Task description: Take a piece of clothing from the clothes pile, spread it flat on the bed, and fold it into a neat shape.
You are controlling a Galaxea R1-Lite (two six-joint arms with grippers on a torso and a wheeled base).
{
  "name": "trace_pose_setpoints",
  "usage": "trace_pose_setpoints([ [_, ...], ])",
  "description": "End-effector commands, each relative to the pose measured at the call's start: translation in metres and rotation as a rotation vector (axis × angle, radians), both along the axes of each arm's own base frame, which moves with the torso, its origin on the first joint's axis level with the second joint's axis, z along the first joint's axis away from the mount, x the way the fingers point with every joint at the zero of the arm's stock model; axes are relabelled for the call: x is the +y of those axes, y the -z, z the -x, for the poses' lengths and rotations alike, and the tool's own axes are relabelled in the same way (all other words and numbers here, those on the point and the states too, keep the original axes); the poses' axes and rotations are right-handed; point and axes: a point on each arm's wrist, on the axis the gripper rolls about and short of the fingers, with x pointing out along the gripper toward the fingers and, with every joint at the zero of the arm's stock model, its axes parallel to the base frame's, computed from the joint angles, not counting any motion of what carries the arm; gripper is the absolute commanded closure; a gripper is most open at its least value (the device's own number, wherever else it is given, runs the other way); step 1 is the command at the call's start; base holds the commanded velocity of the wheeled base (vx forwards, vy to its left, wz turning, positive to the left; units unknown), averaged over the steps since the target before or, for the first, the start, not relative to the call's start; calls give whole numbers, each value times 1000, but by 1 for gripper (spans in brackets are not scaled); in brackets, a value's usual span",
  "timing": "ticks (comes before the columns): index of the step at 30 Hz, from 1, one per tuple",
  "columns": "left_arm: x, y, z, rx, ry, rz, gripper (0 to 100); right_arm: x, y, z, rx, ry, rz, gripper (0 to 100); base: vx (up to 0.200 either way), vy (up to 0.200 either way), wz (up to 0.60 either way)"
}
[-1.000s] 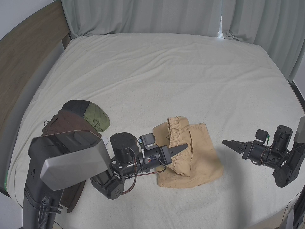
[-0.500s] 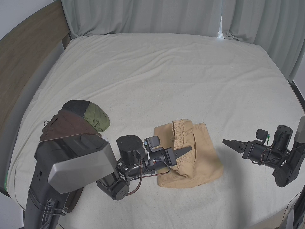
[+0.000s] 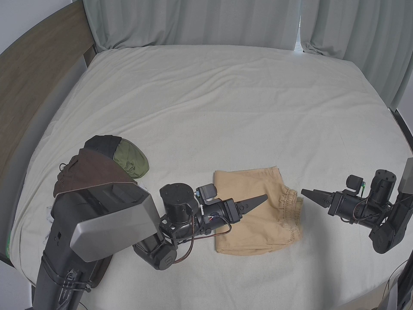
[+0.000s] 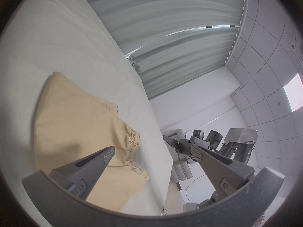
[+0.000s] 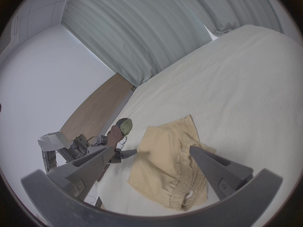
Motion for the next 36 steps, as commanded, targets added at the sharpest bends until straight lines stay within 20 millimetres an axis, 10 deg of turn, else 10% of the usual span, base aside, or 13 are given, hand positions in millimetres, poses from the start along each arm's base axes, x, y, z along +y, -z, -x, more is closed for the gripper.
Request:
trace_pose_setpoints([
  [1, 4, 0, -2, -2, -27, -2, 0, 1, 1, 1, 7, -5, 1, 0, 0, 0, 0],
  [11, 33, -23, -4, -50, -126, 17, 0, 3, 4, 3, 19, -14, 4, 0, 0, 0, 0],
  [27, 147, -74, 36, -188, -224, -145, 0, 14, 5, 10, 30, -56, 8, 0, 0, 0, 0],
  [36, 191, -60, 47, -362, -295, -368, 0, 19, 7, 12, 44, -77, 9, 0, 0, 0, 0],
])
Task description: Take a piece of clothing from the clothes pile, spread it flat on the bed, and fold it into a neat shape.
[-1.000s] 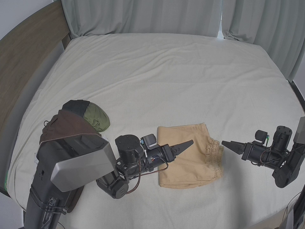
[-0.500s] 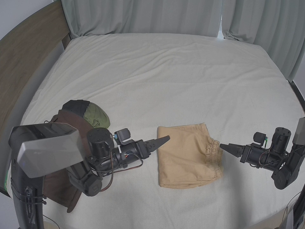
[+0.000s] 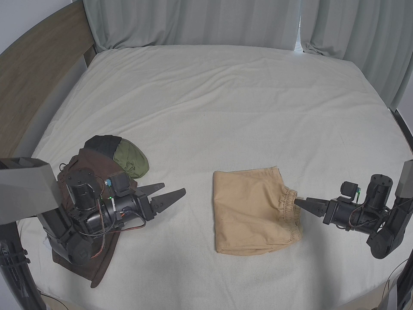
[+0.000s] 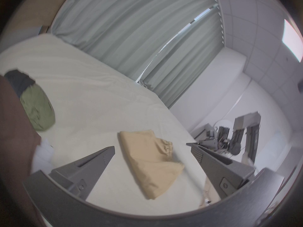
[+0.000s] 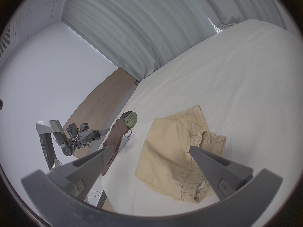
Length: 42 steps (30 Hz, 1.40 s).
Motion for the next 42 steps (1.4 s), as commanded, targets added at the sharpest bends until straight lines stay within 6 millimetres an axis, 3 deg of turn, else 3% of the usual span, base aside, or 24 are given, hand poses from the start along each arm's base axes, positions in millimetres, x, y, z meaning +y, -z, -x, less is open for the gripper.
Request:
trace_pose_setpoints([
  [1, 29, 1, 6, -90, -61, -115, 0, 4, 2, 2, 10, -18, 1, 0, 0, 0, 0],
  [14, 77, -2, 20, -229, -118, -274, 0, 5, 3, 2, 15, -20, 2, 0, 0, 0, 0],
  [19, 93, 7, 33, -243, -94, -346, 0, 3, 5, 5, 32, -15, 4, 0, 0, 0, 0],
  [31, 95, 11, 39, -241, -59, -355, 0, -1, 33, 11, 121, -3, 71, 0, 0, 0, 0],
  [42, 92, 11, 41, -238, -48, -354, 0, -10, 74, 3, 230, 49, 131, 0, 0, 0, 0],
])
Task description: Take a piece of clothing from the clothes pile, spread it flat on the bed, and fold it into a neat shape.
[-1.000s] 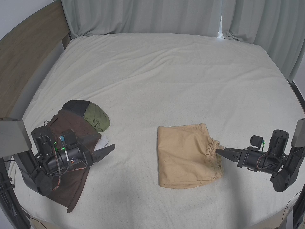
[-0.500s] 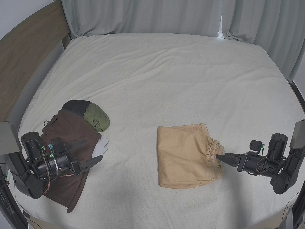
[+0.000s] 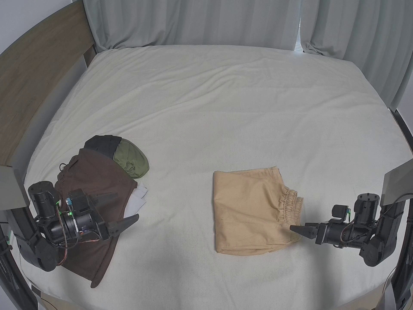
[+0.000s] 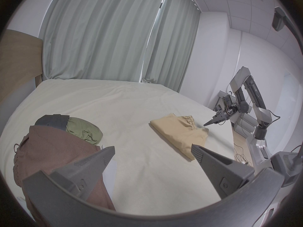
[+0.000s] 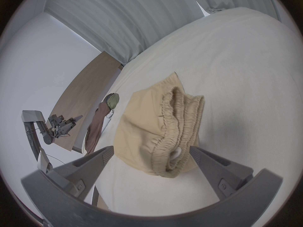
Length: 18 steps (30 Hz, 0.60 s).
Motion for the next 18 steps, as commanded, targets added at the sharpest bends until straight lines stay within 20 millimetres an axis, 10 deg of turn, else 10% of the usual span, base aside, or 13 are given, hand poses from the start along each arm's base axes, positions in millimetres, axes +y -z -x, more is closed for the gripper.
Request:
trace_pose_setpoints([
  [1, -1, 0, 1, 1, 3, 1, 0, -4, 21, -5, 64, 17, 10, 0, 0, 0, 0],
  [18, -10, 1, 3, 11, 37, 1, 0, -2, 53, -24, 103, 44, 27, 0, 0, 0, 0],
])
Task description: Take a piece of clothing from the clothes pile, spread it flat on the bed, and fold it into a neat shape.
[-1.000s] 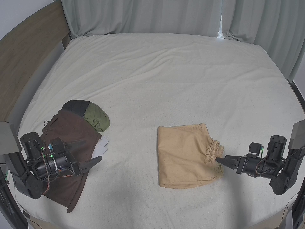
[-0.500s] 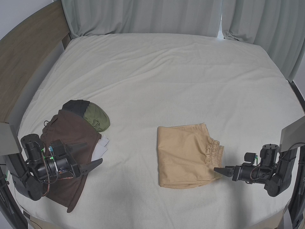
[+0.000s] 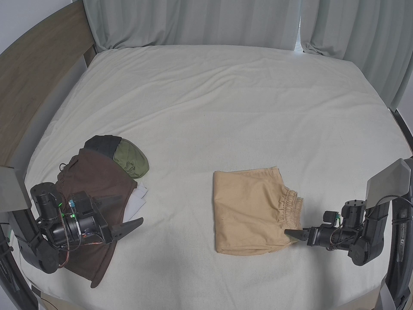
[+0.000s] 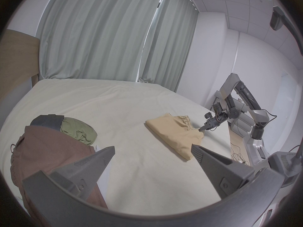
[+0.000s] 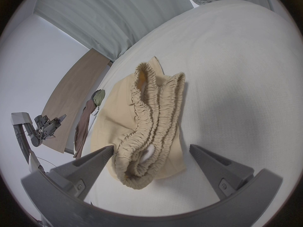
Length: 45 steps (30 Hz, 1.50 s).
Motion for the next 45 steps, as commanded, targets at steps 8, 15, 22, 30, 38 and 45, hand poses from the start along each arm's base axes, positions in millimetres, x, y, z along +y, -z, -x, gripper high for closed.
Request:
trace_pose_setpoints([
  [8, -2, 1, 1, 5, 8, 0, 0, 17, 4, -4, -2, -54, -7, 0, 0, 0, 0],
  [15, -2, 0, 2, 5, 6, 0, 0, 32, 1, -8, -19, -90, -31, 0, 0, 0, 0],
  [22, -2, 0, 2, 4, 7, -1, 0, 32, 2, -12, -29, -89, -34, 0, 0, 0, 0],
  [30, -4, -2, 4, -1, 13, -2, 0, 33, 2, -11, -25, -90, -34, 100, 0, 0, 0],
  [38, -5, -2, 4, 2, 13, -2, 0, 33, 4, -10, -16, -92, -32, 100, 0, 0, 0],
  [45, -3, -2, 4, -1, 11, 0, 0, 39, -8, -7, -47, -114, -40, 100, 0, 0, 0],
])
